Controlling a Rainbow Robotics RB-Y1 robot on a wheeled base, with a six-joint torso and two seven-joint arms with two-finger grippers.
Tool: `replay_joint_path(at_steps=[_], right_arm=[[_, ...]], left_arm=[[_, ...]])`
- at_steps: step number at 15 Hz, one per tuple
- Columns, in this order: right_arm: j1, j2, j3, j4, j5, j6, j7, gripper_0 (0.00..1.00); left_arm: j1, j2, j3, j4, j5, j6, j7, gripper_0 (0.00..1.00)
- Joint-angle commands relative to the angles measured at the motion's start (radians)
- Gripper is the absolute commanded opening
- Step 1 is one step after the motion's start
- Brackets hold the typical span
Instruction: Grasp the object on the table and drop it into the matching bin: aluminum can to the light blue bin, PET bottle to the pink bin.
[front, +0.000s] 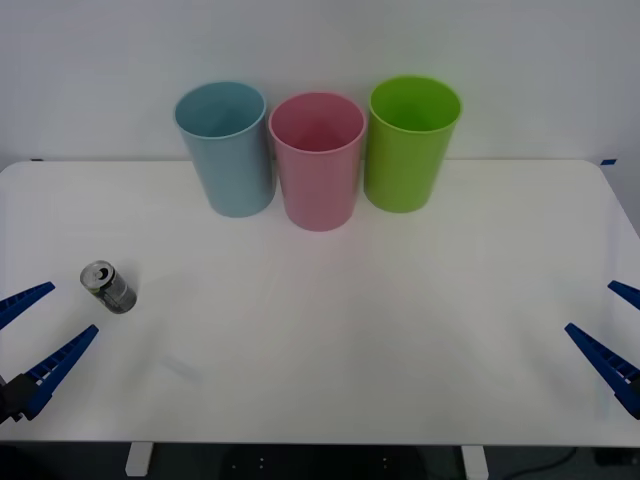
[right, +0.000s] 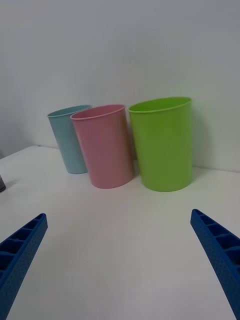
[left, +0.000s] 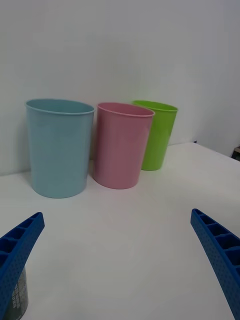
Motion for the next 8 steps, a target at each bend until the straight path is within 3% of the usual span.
replay_joint_path(at_steps=[1, 8], right_arm=[[0.000, 0.000, 0.000, 0.000, 0.000, 0.000, 0.000, 1.00], [0.000, 0.000, 0.000, 0.000, 0.000, 0.000, 0.000, 1.00]], left_arm=[[0.000, 0.000, 0.000, 0.000, 0.000, 0.000, 0.000, 1.00], [0.027, -0.007, -0.014, 0.029, 0.012, 0.021, -0.002, 1.00]])
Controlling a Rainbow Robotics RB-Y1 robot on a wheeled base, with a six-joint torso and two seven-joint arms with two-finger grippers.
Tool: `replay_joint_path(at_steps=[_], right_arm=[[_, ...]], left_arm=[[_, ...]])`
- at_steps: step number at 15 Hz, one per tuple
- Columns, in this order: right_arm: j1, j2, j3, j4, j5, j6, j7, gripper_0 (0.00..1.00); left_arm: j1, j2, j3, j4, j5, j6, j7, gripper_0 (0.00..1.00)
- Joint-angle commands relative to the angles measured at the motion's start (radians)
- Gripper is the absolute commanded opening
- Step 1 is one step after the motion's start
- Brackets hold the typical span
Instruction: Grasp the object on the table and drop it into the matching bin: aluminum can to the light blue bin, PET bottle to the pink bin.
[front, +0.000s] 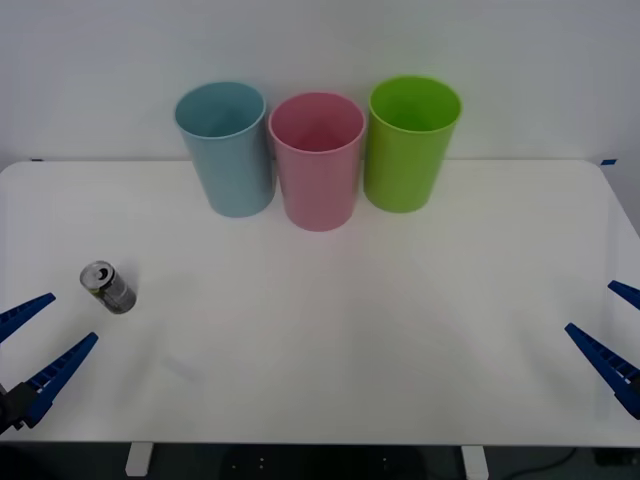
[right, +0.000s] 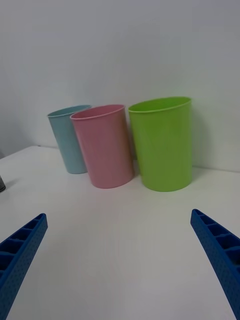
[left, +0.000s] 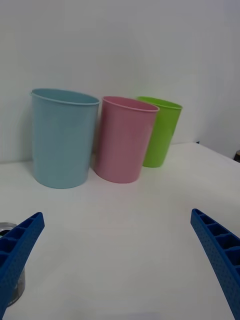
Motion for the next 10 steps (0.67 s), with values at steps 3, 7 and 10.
replay_joint_path(at_steps=[3, 7, 10], right_arm=[[0.000, 0.000, 0.000, 0.000, 0.000, 0.000, 0.000, 1.00], [0.000, 0.000, 0.000, 0.000, 0.000, 0.000, 0.000, 1.00], [0.000, 0.000, 0.000, 0.000, 0.000, 0.000, 0.000, 1.00]], left_arm=[[0.037, 0.000, -0.019, 0.001, 0.000, 0.062, -0.018, 1.00], [0.061, 0.000, -0.056, 0.001, -0.001, 0.161, -0.081, 1.00], [0.075, 0.000, -0.089, 0.005, -0.001, 0.240, -0.159, 1.00]])
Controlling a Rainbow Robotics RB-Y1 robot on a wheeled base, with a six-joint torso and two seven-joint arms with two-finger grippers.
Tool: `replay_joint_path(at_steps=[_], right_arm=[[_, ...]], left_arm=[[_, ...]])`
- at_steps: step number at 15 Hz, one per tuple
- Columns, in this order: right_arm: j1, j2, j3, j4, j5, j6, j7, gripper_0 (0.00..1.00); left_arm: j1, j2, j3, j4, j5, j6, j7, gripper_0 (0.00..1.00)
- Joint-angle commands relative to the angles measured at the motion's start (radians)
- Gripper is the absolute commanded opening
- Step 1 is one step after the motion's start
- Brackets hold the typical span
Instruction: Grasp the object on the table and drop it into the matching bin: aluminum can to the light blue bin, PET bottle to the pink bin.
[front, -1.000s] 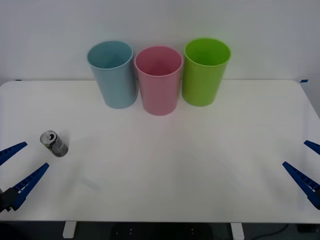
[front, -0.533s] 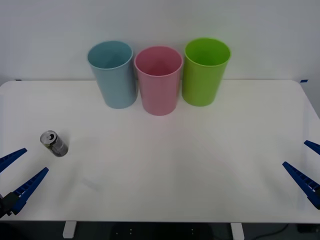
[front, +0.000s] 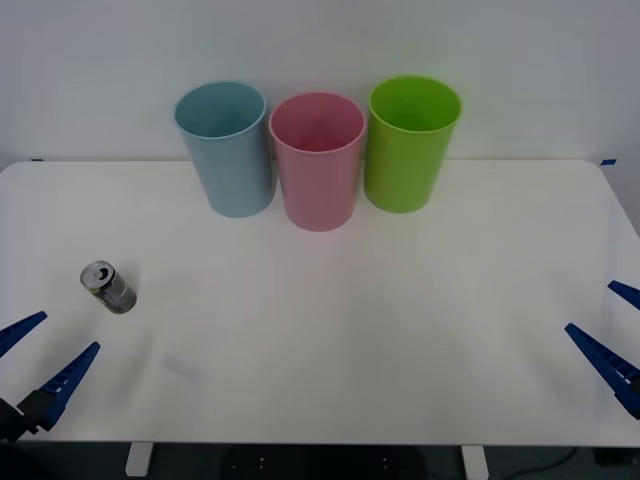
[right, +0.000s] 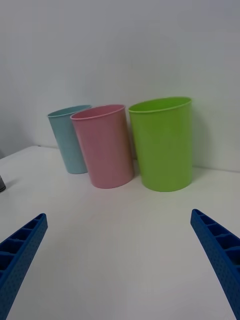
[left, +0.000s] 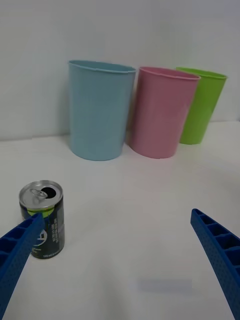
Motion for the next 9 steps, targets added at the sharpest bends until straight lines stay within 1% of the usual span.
replay_joint_path(at_steps=[1, 3, 4, 8, 9], right_arm=[[0.000, 0.000, 0.000, 0.000, 0.000, 0.000, 0.000, 1.00], [0.000, 0.000, 0.000, 0.000, 0.000, 0.000, 0.000, 1.00], [0.000, 0.000, 0.000, 0.000, 0.000, 0.000, 0.000, 1.00], [0.000, 0.000, 0.000, 0.000, 0.000, 0.000, 0.000, 1.00], [0.000, 0.000, 0.000, 0.000, 0.000, 0.000, 0.000, 1.00]], left_arm=[[0.010, 0.000, -0.031, 0.012, 0.000, 0.074, -0.070, 1.00], [0.010, -0.001, -0.054, 0.035, -0.002, 0.127, -0.123, 1.00], [0.005, -0.001, -0.066, 0.046, -0.002, 0.153, -0.131, 1.00], [-0.001, -0.005, -0.120, 0.073, 0.010, 0.269, -0.131, 1.00], [-0.009, -0.009, -0.131, 0.087, 0.020, 0.283, -0.130, 1.00]])
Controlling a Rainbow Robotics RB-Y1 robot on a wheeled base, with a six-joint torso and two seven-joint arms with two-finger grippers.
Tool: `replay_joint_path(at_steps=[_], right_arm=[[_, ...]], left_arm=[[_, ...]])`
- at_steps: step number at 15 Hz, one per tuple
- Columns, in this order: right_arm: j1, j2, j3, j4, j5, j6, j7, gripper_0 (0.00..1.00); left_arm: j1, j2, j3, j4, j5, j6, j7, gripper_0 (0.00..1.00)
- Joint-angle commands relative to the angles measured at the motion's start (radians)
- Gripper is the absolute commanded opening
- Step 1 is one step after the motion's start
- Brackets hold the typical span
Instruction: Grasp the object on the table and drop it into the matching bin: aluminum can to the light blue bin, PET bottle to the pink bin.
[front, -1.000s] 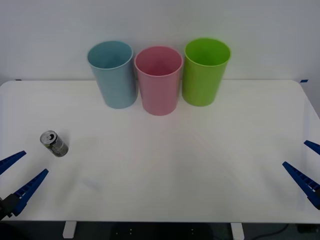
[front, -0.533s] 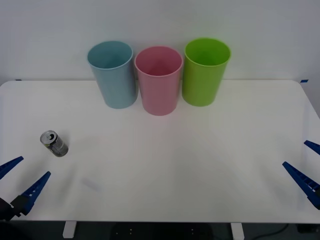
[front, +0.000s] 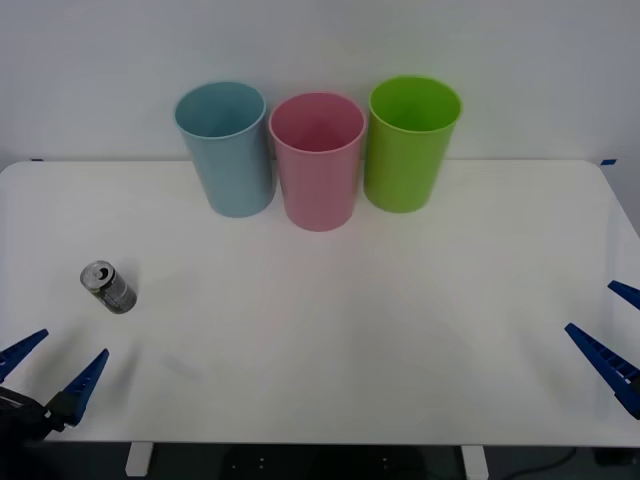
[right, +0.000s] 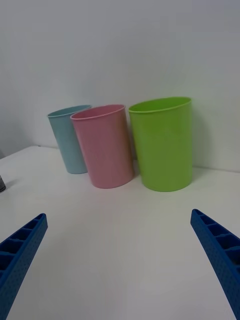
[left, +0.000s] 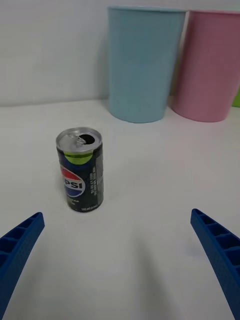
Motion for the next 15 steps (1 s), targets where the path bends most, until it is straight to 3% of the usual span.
replay_joint_path(at_steps=[1, 7, 15], right_arm=[[0.000, 0.000, 0.000, 0.000, 0.000, 0.000, 0.000, 1.00], [0.000, 0.000, 0.000, 0.000, 0.000, 0.000, 0.000, 1.00], [0.000, 0.000, 0.000, 0.000, 0.000, 0.000, 0.000, 1.00]], left_arm=[[-0.024, -0.016, -0.020, 0.042, 0.019, 0.038, -0.001, 1.00], [-0.076, -0.080, -0.015, 0.094, 0.020, 0.095, -0.010, 1.00], [-0.189, -0.090, -0.011, 0.197, 0.019, 0.130, -0.040, 1.00]])
